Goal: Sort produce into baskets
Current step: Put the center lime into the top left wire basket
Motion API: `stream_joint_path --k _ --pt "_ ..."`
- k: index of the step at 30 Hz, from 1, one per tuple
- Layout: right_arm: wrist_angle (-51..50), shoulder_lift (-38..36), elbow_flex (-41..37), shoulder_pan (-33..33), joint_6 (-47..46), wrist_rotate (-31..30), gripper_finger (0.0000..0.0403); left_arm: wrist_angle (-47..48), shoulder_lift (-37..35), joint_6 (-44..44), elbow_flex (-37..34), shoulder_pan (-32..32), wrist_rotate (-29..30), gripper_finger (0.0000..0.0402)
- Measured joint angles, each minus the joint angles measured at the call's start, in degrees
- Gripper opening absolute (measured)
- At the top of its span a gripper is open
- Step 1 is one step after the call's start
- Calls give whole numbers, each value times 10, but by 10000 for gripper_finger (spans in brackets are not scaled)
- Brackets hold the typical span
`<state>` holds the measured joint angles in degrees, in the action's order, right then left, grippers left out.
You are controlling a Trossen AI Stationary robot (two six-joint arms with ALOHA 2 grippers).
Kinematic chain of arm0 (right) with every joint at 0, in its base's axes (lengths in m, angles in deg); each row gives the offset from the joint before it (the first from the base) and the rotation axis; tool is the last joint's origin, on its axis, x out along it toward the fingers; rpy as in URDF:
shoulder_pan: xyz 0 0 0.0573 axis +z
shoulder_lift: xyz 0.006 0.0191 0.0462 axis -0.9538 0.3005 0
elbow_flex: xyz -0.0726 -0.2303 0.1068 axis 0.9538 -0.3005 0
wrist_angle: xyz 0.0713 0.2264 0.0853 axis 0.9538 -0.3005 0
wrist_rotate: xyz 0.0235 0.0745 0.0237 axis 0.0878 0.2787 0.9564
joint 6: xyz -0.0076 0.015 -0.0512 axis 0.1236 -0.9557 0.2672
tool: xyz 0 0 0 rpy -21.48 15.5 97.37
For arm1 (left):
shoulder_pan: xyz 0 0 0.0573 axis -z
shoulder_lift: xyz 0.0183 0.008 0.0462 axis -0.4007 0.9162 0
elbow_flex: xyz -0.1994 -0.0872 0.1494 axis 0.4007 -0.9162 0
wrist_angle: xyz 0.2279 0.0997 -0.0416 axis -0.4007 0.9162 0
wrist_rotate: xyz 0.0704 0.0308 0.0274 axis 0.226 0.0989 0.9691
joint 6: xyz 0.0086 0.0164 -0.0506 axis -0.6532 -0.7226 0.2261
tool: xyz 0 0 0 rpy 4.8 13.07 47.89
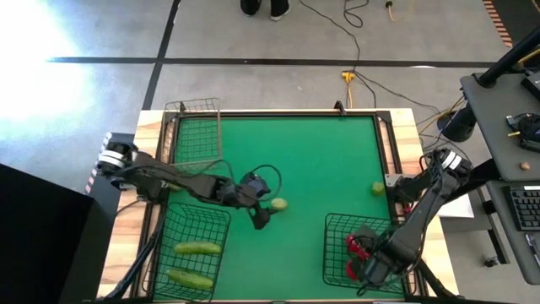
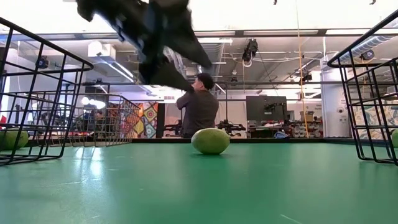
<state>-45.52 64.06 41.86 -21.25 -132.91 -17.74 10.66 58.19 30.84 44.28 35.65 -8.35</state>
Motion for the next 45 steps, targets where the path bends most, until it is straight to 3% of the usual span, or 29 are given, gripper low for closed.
stream_joint_path --k 7,18,23,27,33,38,43,45 --pt "-25 -27 30 1 29 -6 388 1 67 -33 26 -10 1 372" --pt "-63 -69 81 -4 55 -185 389 -1 98 -188 26 -37 -33 372" --pt "-62 -73 86 -8 68 -214 389 -13 127 -214 30 -48 -103 372" --pt "-62 -73 86 -10 71 -218 389 -6 160 -184 41 -50 -102 359" --pt "-63 -73 86 -10 73 -229 389 -4 199 -148 73 -50 -86 307" --pt "-63 -73 86 -18 84 -239 389 23 210 -126 89 -50 -58 242" --pt "-63 -77 86 -40 128 -250 389 66 174 -100 88 -53 -50 158" --pt "-62 -81 86 -58 155 -258 389 83 138 -94 87 -53 -21 142"
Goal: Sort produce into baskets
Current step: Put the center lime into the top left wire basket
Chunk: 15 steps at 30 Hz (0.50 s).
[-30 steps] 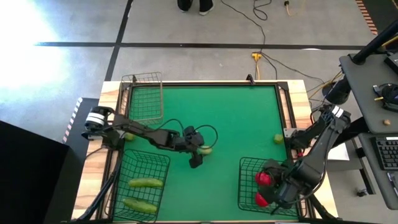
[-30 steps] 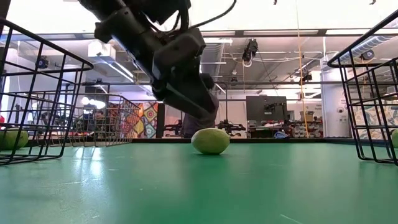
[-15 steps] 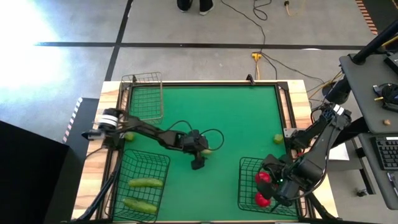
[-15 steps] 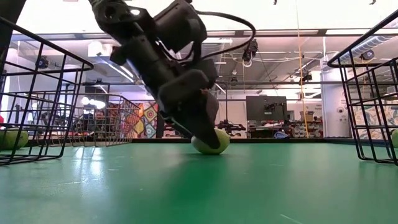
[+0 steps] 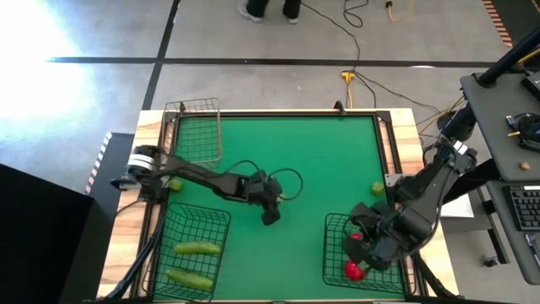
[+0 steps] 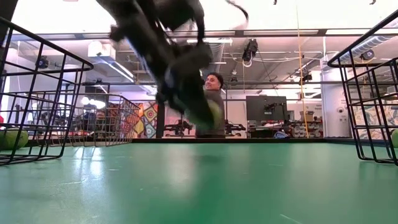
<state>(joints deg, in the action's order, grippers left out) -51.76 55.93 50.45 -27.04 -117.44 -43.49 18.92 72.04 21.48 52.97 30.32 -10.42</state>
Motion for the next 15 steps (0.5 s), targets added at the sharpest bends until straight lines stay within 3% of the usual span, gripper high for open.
stream_joint_path --k 8,11,15 --pt "16 -26 0 -104 153 -2 389 245 -222 21 -2 -53 160 142" --pt "46 -29 0 -142 216 -2 389 353 -296 21 -2 -116 193 142" --pt "99 -29 0 -174 286 -1 389 462 -360 1 -2 -243 180 142"
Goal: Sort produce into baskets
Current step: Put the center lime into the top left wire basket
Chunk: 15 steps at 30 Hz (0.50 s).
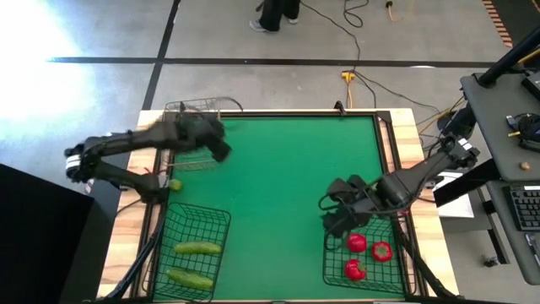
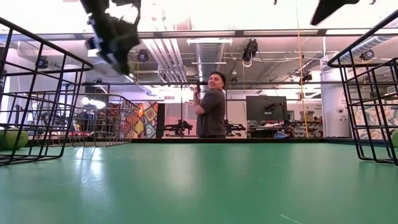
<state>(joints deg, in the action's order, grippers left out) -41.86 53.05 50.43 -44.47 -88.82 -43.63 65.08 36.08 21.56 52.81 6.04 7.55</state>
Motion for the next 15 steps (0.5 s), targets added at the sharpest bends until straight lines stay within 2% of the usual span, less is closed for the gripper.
stream_joint_path --k 3,7,11,15 --pt "40 0 -2 -10 31 0 389 34 -7 -92 -1 -104 -30 142" --pt "59 0 -2 -11 43 0 389 50 26 -243 -1 -215 -101 141" --pt "56 0 -3 -2 7 2 389 69 73 -297 -2 -288 -139 141" --pt "56 0 -3 18 -30 1 389 76 110 -315 -2 -328 -166 141"
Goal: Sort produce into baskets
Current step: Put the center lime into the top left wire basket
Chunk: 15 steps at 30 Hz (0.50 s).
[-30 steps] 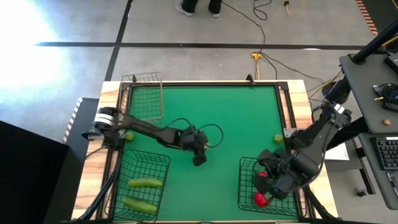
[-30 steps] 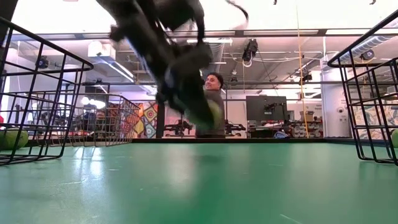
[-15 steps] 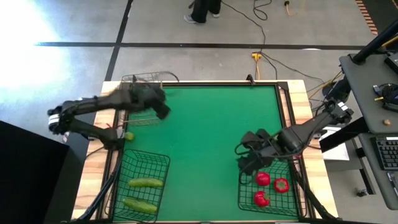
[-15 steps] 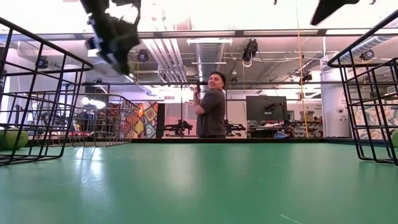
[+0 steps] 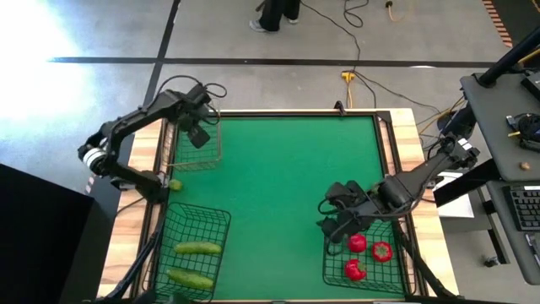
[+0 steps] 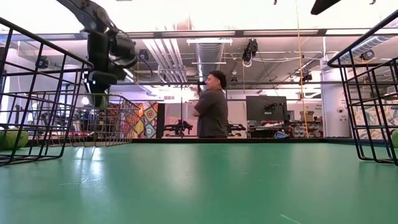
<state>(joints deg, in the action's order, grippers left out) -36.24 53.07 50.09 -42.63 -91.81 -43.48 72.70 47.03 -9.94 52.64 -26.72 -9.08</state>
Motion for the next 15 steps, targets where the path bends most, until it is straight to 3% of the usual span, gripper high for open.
stream_joint_path --k 4,15 --pt "-1 0 -3 9 -22 0 389 1 31 -4 0 -26 -14 141" --pt "0 0 -3 9 -60 -1 389 -4 99 -33 0 -48 -127 141"
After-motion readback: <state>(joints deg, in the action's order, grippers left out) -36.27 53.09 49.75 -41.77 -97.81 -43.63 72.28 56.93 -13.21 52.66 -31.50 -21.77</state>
